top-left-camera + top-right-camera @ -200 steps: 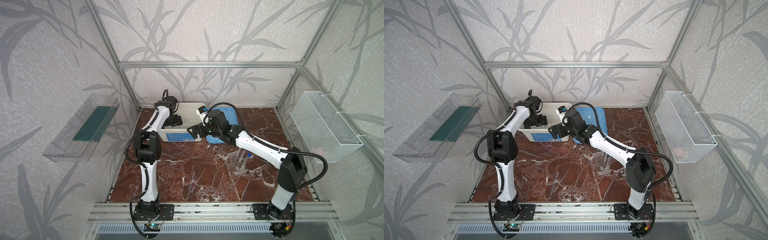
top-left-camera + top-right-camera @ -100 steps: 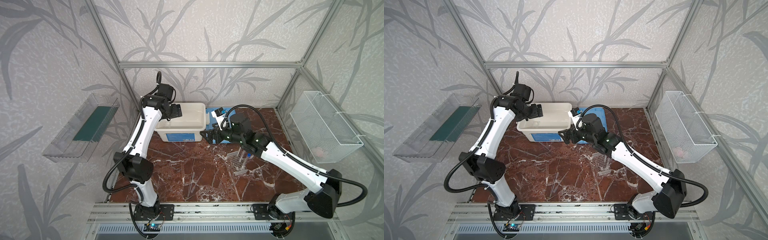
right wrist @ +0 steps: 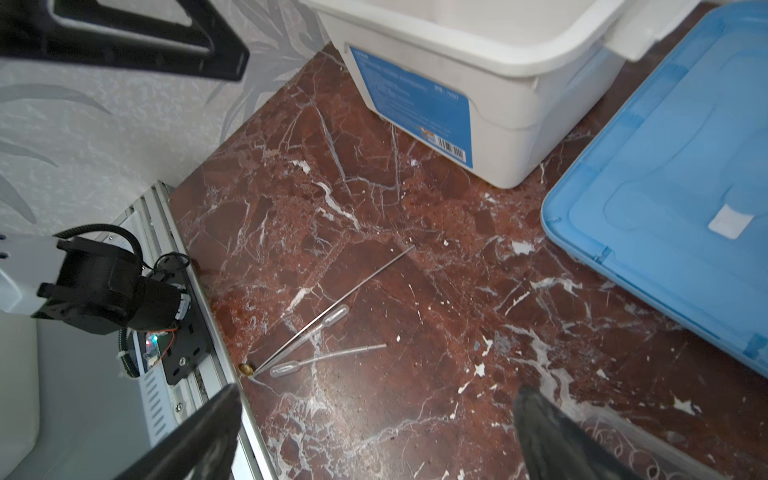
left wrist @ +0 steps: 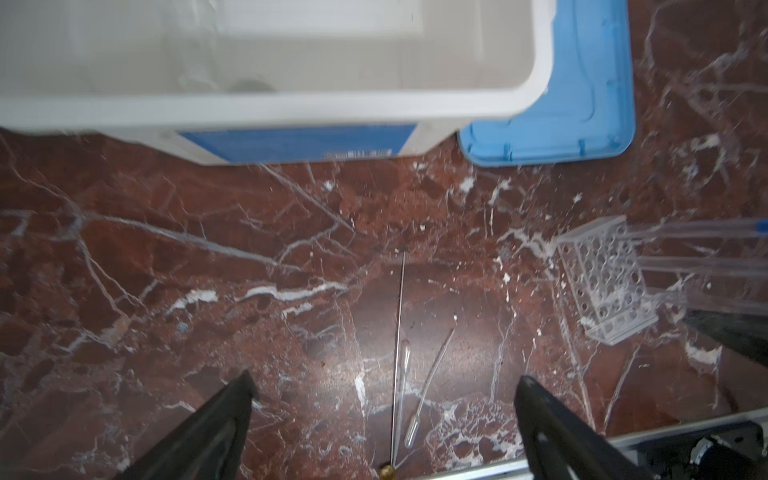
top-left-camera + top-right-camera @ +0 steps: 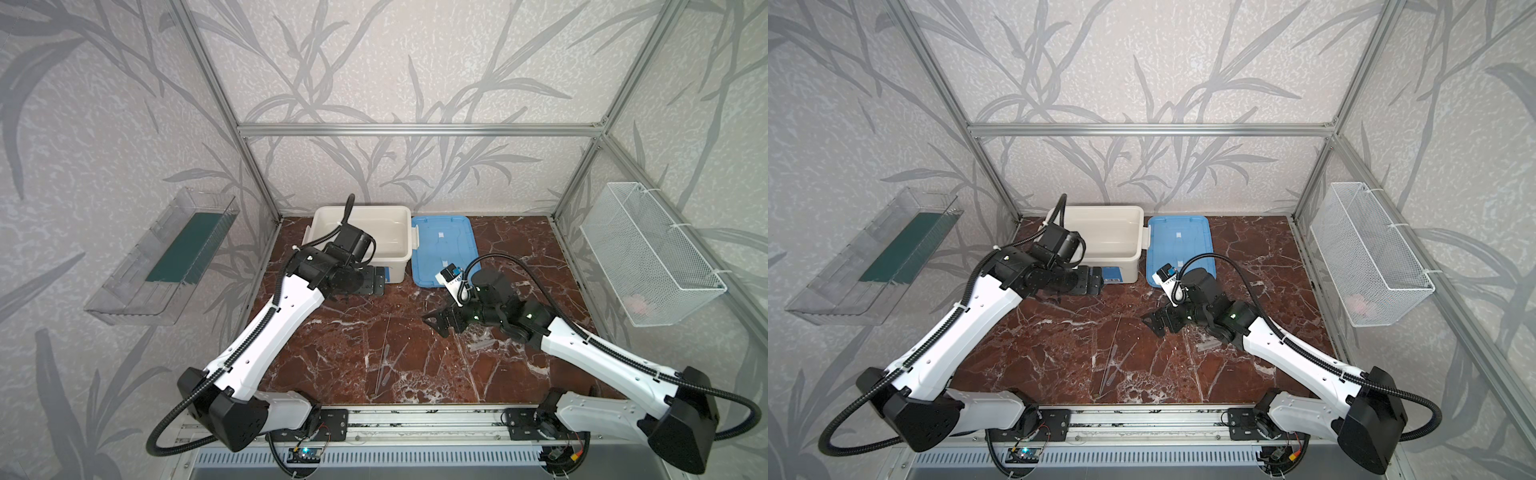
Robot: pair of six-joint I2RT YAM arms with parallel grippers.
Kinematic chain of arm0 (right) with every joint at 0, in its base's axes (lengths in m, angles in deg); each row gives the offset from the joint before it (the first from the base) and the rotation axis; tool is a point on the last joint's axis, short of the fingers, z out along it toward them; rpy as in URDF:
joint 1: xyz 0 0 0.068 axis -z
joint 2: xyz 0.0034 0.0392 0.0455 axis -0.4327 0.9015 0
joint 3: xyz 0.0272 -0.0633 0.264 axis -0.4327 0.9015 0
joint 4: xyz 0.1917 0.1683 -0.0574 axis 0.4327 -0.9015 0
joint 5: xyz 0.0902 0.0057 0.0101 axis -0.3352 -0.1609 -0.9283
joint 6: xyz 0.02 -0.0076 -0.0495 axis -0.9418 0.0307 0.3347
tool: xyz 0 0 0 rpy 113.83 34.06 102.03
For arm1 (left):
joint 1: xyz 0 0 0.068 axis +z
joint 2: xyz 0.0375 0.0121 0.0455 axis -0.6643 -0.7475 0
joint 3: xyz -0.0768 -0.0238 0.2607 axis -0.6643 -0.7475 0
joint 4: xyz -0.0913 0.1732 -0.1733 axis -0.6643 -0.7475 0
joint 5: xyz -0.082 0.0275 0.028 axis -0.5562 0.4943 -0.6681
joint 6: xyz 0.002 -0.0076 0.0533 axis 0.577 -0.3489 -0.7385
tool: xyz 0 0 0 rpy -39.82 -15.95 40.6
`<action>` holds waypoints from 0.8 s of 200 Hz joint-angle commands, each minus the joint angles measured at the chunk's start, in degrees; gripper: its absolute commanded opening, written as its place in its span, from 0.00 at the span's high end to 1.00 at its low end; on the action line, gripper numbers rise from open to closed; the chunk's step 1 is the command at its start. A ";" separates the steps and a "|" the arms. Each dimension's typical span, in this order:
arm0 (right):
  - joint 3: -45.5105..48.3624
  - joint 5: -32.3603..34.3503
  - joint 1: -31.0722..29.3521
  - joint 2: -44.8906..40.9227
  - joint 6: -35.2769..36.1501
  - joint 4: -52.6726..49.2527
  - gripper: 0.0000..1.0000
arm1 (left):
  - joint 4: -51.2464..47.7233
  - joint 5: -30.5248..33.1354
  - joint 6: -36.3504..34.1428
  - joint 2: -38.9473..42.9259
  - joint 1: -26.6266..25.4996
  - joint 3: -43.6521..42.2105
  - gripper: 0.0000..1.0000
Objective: Organize the chemistry lab equipment
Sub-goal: 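Move the left gripper to the glass rod while the right gripper draws back, then lower the left gripper onto the thin glass rod and close on it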
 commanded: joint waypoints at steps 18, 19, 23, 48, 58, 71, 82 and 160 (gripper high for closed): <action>3.31 -1.02 -0.76 -1.70 -1.17 2.03 0.03 | 10.85 -4.19 9.19 -0.81 -4.15 -12.26 0.23; 3.39 -1.06 -0.76 -1.70 -1.16 2.06 0.02 | 11.02 -4.24 9.29 -0.93 -4.23 -12.46 0.23; 3.58 -0.96 -0.91 -1.70 -1.28 2.16 0.03 | 11.81 -4.51 9.74 -1.53 -4.66 -13.14 0.23; 4.50 -1.06 -1.29 -1.44 -2.24 3.00 0.03 | 11.94 -3.34 11.39 -7.03 -6.73 -13.72 0.33; 4.98 -1.13 -1.56 -1.18 -2.62 3.53 0.03 | 13.61 -3.75 11.94 -8.93 -7.23 -14.46 0.39; 5.35 -1.06 -2.06 -0.78 -2.91 3.88 0.03 | 15.94 -5.65 12.74 -11.03 -7.55 -15.58 0.40; 5.47 -0.85 -2.55 -0.48 -3.00 3.93 0.03 | 17.67 -6.02 13.48 -12.25 -7.78 -16.67 0.42; 6.44 0.73 -3.58 -0.38 -3.17 4.72 0.03 | 23.04 -3.75 15.06 -18.03 -7.82 -21.79 0.56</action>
